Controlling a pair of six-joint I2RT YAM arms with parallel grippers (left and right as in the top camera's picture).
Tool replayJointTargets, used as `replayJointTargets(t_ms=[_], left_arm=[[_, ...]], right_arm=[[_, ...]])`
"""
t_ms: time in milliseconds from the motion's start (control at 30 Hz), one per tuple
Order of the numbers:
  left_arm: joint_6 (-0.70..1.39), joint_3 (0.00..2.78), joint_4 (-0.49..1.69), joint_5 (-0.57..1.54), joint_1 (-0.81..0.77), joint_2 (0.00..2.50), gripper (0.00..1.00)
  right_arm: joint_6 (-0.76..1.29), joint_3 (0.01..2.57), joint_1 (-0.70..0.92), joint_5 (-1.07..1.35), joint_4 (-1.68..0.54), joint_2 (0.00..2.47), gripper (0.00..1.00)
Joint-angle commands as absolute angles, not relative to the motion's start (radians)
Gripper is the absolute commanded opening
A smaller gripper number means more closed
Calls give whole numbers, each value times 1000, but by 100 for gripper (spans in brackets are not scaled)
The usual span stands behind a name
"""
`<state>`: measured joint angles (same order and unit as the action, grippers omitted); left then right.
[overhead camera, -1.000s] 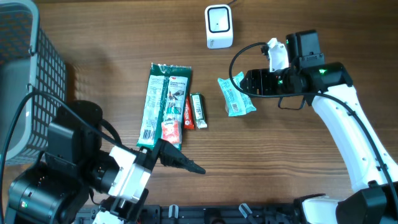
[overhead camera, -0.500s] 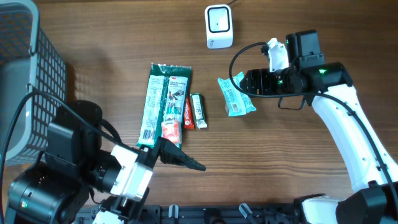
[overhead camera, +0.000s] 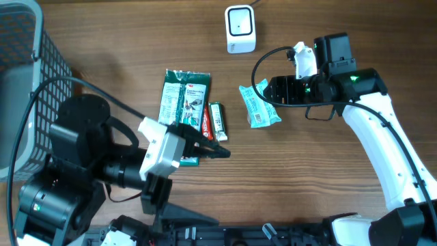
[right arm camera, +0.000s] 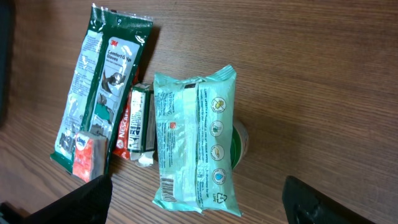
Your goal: Scan the item barcode
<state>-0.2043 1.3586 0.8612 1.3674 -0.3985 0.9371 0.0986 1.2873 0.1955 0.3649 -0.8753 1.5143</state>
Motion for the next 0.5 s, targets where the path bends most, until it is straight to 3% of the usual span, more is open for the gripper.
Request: replayJointTargets(t_ms=[0, 100, 233, 467], left_arm=[[0, 1362, 829, 1184, -401, 955, 100], [136, 1362, 826, 943, -401, 970, 100], [272, 1362, 892, 394, -401, 1016, 100], [277, 1362, 1006, 74, -401, 1186, 100]], right_arm=[[81, 1303, 195, 356, -873, 1502, 88], [81, 1303, 195, 356, -873, 1502, 88], [81, 1303, 195, 356, -873, 1502, 88], [80, 1303, 195, 355, -873, 1502, 88]])
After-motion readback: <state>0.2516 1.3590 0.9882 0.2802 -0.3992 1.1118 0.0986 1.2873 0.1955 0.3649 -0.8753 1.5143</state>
